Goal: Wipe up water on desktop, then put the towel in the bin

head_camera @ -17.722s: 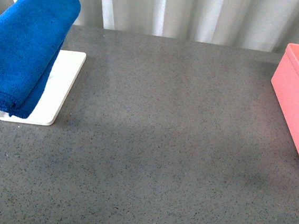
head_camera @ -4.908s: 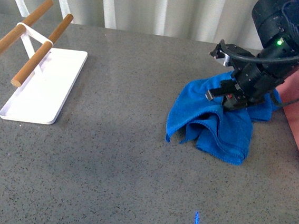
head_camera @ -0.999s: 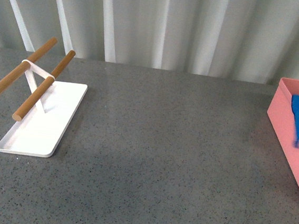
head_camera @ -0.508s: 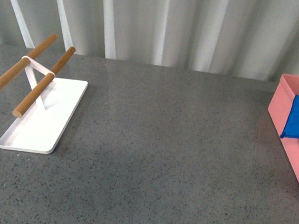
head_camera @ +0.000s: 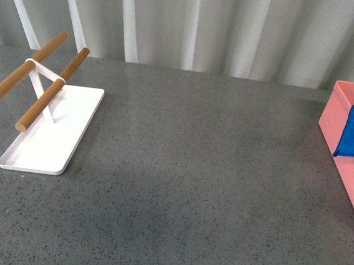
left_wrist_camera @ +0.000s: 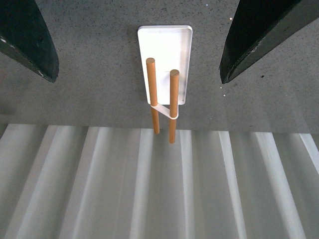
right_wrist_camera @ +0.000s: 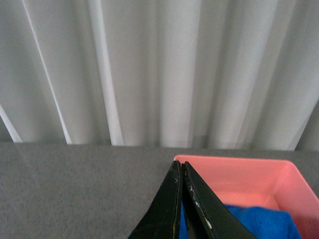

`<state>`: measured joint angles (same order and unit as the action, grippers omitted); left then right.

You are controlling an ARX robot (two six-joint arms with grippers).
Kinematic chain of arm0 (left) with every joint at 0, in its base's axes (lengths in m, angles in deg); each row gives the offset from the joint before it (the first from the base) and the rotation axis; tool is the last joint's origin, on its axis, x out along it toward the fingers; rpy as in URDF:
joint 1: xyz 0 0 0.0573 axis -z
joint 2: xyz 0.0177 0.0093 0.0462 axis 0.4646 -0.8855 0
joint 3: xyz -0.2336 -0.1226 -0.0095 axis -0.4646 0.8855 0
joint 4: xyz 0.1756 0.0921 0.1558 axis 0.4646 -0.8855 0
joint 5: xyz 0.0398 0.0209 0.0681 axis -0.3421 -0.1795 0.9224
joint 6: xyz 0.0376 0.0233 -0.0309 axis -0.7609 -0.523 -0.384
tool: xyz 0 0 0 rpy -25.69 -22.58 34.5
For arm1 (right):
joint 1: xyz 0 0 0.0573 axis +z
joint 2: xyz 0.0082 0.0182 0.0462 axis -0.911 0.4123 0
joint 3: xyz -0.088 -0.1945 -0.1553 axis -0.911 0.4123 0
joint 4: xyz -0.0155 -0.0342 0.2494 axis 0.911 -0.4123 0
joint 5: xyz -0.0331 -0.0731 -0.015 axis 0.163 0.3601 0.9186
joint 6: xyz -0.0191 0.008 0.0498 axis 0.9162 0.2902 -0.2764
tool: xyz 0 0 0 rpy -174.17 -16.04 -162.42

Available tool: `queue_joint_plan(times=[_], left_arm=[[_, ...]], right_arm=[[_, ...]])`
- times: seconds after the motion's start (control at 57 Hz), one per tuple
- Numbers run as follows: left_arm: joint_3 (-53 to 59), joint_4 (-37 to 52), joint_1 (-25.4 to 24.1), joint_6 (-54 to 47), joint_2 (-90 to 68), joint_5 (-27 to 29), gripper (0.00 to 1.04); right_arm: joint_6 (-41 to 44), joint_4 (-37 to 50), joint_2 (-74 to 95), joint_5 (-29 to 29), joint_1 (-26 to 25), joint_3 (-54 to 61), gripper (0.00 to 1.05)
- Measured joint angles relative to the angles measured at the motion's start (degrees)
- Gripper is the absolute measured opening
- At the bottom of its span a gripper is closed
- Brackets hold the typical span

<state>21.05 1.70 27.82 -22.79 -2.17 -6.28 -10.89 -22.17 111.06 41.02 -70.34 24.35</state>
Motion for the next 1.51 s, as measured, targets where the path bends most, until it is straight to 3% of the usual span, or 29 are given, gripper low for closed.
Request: queue_joint_plan(times=[0.28, 0.736, 0.841, 1.508], left_arm=[[0.00, 0.00, 0.00, 0.00, 0.00, 0.00, 0.98], [0.00, 0.00, 0.00, 0.00, 0.00, 0.02, 0.98], [0.00, 0.00, 0.00, 0.00, 0.00, 0.00, 0.98], [0.00, 0.00, 0.00, 0.00, 0.02, 0.00, 0.98]], right_arm=[[0.02, 0.37, -11.56, 4.04, 4.42, 11.67, 0.03], [-0.02, -8.15, -28.63, 4.31, 4.55, 20.33, 0.03], [-0.02, -6.23, -29.64, 4.35, 4.55, 22.58, 0.03], [-0.04, -28.61, -53.99, 4.37, 4.55, 23.04, 0.03]])
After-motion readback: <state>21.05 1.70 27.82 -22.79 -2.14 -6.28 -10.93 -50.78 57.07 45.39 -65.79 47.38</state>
